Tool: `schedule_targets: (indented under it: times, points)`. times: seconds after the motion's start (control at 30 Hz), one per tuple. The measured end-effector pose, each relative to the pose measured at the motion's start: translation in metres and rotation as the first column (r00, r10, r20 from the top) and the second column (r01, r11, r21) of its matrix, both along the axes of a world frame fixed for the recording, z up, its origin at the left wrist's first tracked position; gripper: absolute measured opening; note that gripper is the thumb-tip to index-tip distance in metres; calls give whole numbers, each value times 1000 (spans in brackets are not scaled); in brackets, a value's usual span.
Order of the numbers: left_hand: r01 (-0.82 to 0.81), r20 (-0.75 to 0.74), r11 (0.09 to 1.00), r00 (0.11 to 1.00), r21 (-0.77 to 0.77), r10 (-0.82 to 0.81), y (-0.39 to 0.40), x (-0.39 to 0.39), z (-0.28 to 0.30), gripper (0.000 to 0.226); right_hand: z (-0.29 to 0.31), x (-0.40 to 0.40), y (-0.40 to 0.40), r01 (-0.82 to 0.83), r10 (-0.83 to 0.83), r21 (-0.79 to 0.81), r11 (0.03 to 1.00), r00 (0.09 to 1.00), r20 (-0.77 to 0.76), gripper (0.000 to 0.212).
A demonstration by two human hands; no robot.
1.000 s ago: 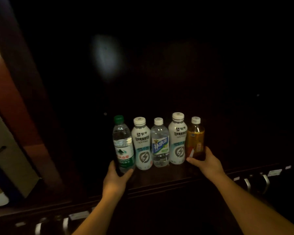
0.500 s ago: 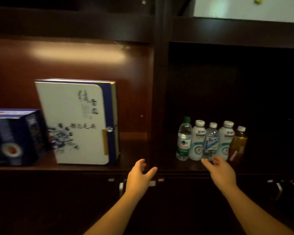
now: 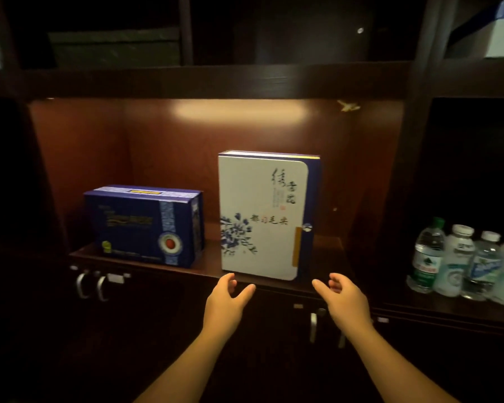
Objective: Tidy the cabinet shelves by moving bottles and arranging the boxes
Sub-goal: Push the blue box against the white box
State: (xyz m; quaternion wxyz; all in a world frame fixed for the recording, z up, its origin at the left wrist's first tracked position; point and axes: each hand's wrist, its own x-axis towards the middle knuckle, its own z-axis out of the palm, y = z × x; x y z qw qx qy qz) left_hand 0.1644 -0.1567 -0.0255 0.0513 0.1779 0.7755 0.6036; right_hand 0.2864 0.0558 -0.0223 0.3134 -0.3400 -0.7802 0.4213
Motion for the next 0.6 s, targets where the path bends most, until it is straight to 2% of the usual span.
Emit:
schedule_targets:
  times: [0.37, 0.6]
  points:
    - [-268, 33, 963, 963, 24, 267, -94, -129, 1, 70, 16, -160, -80, -237, 237, -24, 971, 971, -16, 67]
    - [-398, 46, 917, 917, 21, 397, -187, -233, -19, 74, 24, -255, -146, -285, 283, 126, 950, 958, 41, 68]
